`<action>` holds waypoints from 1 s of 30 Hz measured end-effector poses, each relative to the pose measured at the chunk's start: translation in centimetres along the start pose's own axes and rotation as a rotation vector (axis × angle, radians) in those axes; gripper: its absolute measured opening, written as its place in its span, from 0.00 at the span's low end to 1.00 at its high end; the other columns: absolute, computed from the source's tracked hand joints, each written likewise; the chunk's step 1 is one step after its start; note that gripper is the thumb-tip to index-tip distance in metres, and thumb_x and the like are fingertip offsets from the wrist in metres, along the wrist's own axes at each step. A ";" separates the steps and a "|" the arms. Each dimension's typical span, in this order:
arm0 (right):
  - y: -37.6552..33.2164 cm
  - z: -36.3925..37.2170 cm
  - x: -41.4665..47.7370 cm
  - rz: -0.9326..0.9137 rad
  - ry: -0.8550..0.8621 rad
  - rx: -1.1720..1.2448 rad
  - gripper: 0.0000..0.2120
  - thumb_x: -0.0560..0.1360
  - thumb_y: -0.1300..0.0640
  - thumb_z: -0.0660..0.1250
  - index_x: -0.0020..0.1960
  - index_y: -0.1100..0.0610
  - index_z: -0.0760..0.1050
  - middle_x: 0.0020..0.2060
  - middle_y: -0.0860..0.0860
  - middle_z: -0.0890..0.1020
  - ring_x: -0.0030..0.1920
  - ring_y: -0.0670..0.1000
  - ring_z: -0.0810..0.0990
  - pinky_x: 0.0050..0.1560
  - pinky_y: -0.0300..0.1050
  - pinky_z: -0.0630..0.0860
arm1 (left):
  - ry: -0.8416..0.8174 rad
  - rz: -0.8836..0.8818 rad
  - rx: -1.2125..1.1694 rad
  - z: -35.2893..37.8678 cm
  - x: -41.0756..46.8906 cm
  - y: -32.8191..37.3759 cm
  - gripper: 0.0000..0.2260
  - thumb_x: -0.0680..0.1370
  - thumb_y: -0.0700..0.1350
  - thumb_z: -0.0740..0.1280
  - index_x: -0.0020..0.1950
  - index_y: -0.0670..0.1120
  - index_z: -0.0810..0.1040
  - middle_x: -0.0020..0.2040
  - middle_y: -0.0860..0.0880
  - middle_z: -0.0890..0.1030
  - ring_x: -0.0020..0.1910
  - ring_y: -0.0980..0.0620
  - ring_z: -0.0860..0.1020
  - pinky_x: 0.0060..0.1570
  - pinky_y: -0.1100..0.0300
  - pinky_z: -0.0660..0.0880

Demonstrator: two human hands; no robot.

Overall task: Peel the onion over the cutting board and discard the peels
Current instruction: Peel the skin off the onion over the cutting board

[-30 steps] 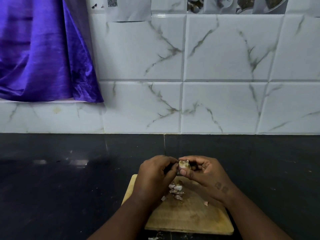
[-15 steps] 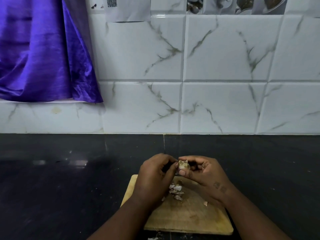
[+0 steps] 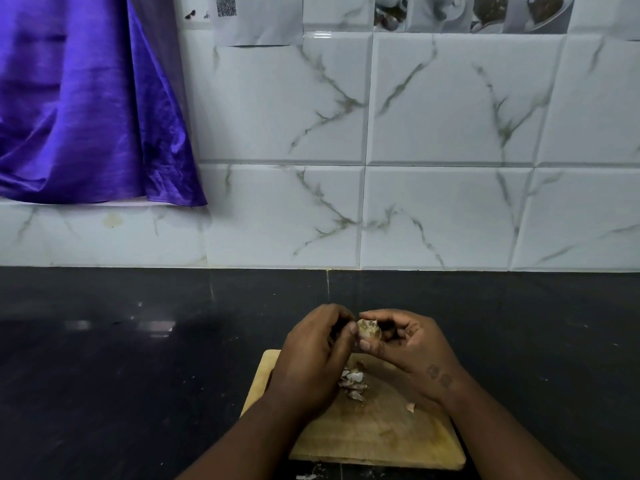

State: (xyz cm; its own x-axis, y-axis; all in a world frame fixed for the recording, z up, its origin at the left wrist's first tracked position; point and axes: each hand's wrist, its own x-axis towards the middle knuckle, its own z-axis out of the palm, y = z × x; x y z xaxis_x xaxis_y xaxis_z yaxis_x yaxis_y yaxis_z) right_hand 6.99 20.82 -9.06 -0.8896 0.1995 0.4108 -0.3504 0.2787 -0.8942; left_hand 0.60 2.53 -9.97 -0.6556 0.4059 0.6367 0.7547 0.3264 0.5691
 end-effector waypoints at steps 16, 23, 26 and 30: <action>0.3 -0.1 0.2 -0.029 0.004 -0.037 0.20 0.66 0.64 0.83 0.57 0.55 0.86 0.51 0.50 0.90 0.52 0.51 0.89 0.54 0.44 0.85 | 0.066 0.031 -0.062 0.3 0.2 -0.8 0.04 0.80 0.44 0.75 0.52 0.52 0.89 0.44 0.57 0.87 0.44 0.58 0.84 0.43 0.53 0.82; 0.2 -0.2 0.2 -0.048 0.004 -0.051 0.21 0.66 0.62 0.83 0.57 0.52 0.86 0.51 0.49 0.90 0.52 0.49 0.89 0.55 0.46 0.85 | 0.078 0.057 -0.049 0.3 0.1 -0.6 0.03 0.81 0.45 0.73 0.51 0.52 0.87 0.43 0.57 0.85 0.43 0.58 0.83 0.42 0.53 0.81; 0.2 -0.1 0.2 -0.052 0.009 -0.064 0.21 0.66 0.61 0.84 0.57 0.52 0.87 0.52 0.49 0.89 0.52 0.49 0.88 0.56 0.48 0.85 | 0.073 0.055 -0.050 0.3 0.1 -0.6 0.04 0.81 0.45 0.73 0.50 0.52 0.86 0.42 0.56 0.84 0.42 0.56 0.83 0.41 0.52 0.80; 0.1 0.0 0.1 -0.065 -0.006 -0.078 0.21 0.65 0.61 0.84 0.56 0.50 0.87 0.52 0.48 0.89 0.53 0.49 0.88 0.56 0.48 0.85 | 0.089 0.041 -0.045 0.2 0.1 -0.4 0.03 0.81 0.44 0.73 0.49 0.52 0.86 0.41 0.56 0.85 0.41 0.56 0.83 0.40 0.52 0.80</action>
State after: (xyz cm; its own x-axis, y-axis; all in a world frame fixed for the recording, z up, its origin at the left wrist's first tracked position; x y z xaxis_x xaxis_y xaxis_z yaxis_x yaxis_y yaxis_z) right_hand 6.87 20.92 -9.12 -0.8677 0.1729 0.4661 -0.3837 0.3633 -0.8490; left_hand 0.24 2.60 -10.22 -0.6252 0.3402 0.7024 0.7804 0.2714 0.5633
